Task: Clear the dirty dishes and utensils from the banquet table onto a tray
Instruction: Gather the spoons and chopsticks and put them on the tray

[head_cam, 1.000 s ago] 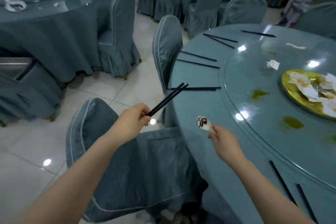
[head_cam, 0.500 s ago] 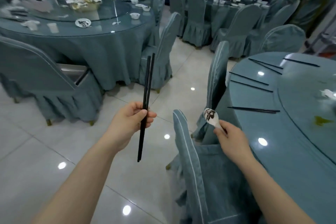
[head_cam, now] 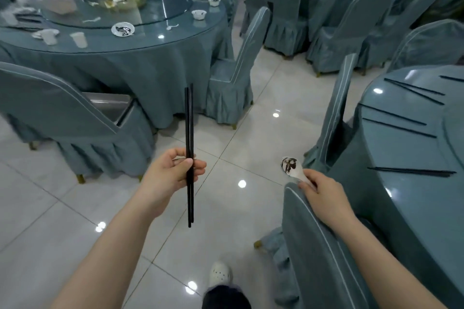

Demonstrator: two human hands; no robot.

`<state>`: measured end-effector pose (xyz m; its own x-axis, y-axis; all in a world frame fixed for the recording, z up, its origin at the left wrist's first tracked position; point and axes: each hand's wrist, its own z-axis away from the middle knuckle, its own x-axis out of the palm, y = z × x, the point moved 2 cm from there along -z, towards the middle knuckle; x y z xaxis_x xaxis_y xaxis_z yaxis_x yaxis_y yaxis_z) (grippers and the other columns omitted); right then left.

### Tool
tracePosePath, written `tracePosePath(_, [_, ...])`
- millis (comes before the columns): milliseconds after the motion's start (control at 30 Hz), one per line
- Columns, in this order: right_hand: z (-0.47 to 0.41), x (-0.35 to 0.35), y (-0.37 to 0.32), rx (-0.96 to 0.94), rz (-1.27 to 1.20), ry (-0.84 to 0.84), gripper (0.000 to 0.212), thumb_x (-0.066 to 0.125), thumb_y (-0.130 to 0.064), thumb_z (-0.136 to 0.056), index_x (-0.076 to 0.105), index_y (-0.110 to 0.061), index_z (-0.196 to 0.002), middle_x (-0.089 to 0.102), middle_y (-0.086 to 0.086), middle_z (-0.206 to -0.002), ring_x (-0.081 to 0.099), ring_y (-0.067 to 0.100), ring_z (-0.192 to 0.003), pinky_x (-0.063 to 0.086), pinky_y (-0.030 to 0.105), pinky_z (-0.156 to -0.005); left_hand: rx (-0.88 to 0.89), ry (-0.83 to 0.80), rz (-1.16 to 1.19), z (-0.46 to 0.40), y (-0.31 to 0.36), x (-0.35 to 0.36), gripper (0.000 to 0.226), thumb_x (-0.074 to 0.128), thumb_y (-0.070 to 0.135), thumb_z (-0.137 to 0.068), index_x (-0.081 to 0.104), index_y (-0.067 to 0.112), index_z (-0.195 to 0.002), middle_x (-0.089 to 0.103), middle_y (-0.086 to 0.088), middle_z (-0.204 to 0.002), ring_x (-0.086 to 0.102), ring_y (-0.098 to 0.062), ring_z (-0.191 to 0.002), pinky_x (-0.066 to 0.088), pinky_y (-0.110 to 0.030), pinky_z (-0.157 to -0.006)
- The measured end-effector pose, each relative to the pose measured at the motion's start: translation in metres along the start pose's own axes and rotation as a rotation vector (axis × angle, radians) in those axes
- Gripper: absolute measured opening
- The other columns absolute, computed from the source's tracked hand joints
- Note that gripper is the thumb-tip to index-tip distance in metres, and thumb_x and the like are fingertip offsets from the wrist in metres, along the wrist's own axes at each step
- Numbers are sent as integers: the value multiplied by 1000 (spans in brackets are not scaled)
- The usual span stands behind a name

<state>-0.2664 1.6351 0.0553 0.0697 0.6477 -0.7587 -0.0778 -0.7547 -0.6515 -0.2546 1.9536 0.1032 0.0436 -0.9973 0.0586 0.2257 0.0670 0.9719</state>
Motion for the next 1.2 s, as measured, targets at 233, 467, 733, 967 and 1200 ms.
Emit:
tracePosePath(233, [-108, 10, 12, 142, -19, 53, 26, 60, -17, -90, 66, -24, -115, 55, -32, -74, 51, -15, -65, 36, 3, -55, -18, -55, -121, -138, 33, -2, 15, 43, 2, -98, 56, 9, -98, 74, -11, -86, 71, -18, -78, 55, -24, -67])
tracePosePath(467, [-178, 1, 21, 276, -29, 119, 27, 59, -15, -89, 67, -28, -112, 60, -27, -84, 54, -10, -75, 36, 6, -60, -21, -237, -99, -260, 67, 58, 11, 48, 1, -96, 53, 9, -101, 74, -9, -80, 71, -17, -73, 57, -26, -68])
tracePosePath(733, [-214, -31, 55, 590, 45, 349, 26, 58, -16, -90, 66, -27, -112, 64, -15, -92, 55, 5, -81, 38, 21, -69, -63, -719, -190, -378, 89, 177, 13, 56, -2, -90, 61, 10, -92, 75, -10, -81, 71, -15, -71, 58, -22, -68])
tracePosePath(967, [-190, -52, 65, 839, 75, 642, 23, 61, -15, -85, 69, -34, -93, 58, -32, -70, 53, -12, -69, 33, 11, -57, -2, -1058, -320, -414, 91, 303, 18, 64, 2, -86, 72, 18, -88, 75, -4, -80, 72, -12, -73, 54, -16, -63])
tracePosePath(1200, [-130, -66, 114, 1165, 55, 836, 20, 59, -10, -87, 69, -23, -99, 64, -9, -82, 62, 19, -85, 40, 28, -67, -11, -1269, -433, -393, 52, 420, 13, 57, 2, -91, 65, 12, -96, 74, -4, -77, 67, -7, -63, 53, -15, -57])
